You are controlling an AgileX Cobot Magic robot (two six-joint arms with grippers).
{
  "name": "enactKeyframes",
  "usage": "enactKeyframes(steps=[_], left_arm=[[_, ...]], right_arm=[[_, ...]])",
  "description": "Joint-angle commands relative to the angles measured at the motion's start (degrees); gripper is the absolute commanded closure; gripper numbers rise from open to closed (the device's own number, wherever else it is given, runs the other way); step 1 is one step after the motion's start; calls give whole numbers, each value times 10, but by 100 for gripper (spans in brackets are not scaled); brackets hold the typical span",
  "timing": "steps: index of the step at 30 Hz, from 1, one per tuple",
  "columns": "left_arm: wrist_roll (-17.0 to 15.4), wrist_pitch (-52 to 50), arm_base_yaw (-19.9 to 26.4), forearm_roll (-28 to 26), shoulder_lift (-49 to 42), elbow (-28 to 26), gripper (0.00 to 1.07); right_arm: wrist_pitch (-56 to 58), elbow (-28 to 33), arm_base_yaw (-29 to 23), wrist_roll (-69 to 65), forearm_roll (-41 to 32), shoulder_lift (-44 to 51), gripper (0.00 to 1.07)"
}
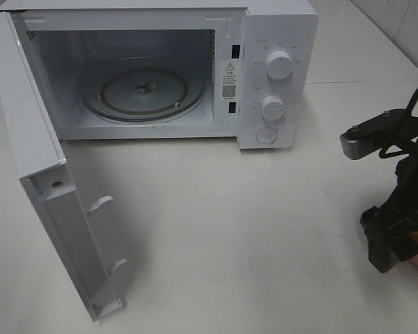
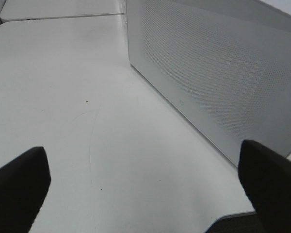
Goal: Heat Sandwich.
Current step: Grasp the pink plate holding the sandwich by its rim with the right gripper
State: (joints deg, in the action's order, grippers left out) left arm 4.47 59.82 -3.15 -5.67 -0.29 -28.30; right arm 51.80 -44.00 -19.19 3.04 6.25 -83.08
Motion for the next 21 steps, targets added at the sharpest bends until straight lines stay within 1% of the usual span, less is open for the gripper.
enactKeyframes(steps=[1,6,13,21], left_arm=[[-1,-4,2,-2,-12,1,9],[-1,-4,2,-2,-12,1,9],[-1,-4,2,-2,-12,1,9],[-1,-4,2,-2,-12,1,9]], right_arm=[[-3,0,20,10,6,-5,17],[-31,15,25,13,7,-5,17],[-78,52,26,12,7,-5,19],[-116,74,52,8,7,-5,20]])
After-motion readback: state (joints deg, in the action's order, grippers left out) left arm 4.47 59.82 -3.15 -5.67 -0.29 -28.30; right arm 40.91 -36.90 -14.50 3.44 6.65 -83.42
